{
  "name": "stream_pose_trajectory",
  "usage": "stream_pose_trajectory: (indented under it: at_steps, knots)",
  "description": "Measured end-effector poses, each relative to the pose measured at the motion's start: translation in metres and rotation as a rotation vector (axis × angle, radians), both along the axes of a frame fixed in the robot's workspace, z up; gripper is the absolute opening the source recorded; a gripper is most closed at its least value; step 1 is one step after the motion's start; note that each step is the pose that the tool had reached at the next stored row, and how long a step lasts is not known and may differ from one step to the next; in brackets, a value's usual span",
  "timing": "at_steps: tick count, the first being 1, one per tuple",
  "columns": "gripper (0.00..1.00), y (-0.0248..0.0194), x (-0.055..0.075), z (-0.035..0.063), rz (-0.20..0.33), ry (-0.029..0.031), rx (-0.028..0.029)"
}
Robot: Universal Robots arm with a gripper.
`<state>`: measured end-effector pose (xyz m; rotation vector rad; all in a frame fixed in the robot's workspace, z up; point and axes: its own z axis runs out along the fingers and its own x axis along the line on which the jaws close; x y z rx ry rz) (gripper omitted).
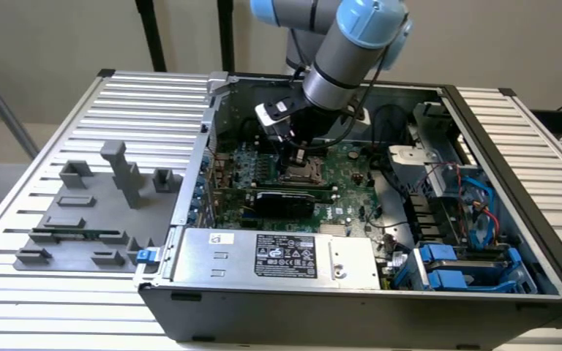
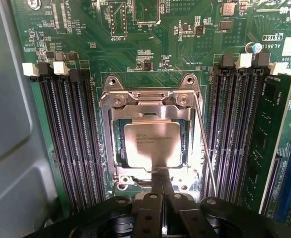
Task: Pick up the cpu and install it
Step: 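Close the cpu cover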
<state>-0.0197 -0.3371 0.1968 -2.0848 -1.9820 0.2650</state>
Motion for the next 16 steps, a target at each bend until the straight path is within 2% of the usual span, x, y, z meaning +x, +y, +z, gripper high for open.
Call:
stream_pose_trajectory:
  at_steps: [6, 8, 10, 12, 16]
  knots:
    - [0.11, 0.0002, 0.0, -0.0005, 0.0, -0.0008, 0.0]
    - [0.11, 0.0005, 0.0, 0.0021, 0.0, -0.0012, 0.002]
    - [0.11, 0.0001, 0.0, 0.0059, 0.0, 0.0008, -0.0002]
    - [0.11, -0.0002, 0.0, 0.0082, 0.0, 0.001, -0.0001]
    - [0.11, -0.0031, -0.005, 0.0126, 0.0, 0.001, 0.0002]
